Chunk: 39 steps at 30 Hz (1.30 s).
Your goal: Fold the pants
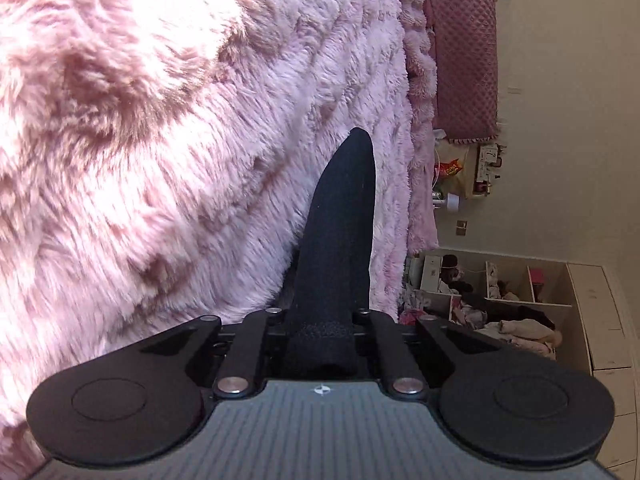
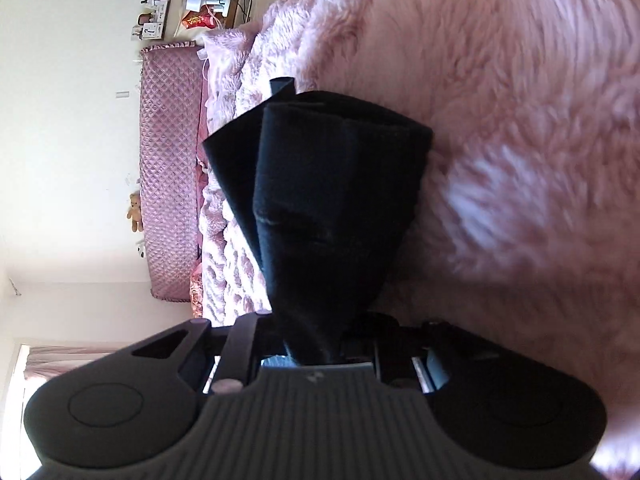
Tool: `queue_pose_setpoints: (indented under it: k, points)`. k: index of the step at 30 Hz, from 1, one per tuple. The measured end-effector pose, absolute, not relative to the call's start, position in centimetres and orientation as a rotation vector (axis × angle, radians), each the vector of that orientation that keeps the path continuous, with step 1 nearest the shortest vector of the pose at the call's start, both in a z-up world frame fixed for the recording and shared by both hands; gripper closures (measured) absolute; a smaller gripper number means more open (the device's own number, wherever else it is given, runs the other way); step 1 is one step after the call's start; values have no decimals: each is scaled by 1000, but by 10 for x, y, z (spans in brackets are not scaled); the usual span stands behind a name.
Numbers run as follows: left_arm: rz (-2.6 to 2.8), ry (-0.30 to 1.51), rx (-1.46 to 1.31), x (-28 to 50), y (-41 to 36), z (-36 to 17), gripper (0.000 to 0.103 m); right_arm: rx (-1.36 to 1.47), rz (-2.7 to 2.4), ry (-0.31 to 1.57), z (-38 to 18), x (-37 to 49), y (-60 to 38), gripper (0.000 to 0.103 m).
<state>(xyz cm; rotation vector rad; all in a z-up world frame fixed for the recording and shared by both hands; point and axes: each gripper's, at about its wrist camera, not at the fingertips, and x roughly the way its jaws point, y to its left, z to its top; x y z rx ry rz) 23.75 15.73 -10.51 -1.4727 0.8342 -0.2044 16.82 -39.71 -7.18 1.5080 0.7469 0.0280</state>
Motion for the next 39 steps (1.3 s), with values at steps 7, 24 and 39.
queue_pose_setpoints:
  k: [7, 24, 39]
  points:
    - [-220, 895, -1521, 201, 186, -107, 92, 1523, 71, 813, -56, 121, -378, 89]
    - [-192, 858, -896, 108, 185, -83, 81, 1279, 31, 960, -51, 46, -363, 81]
    - [-170, 877, -755, 113, 170, -74, 75, 471, -211, 594, 73, -32, -368, 76]
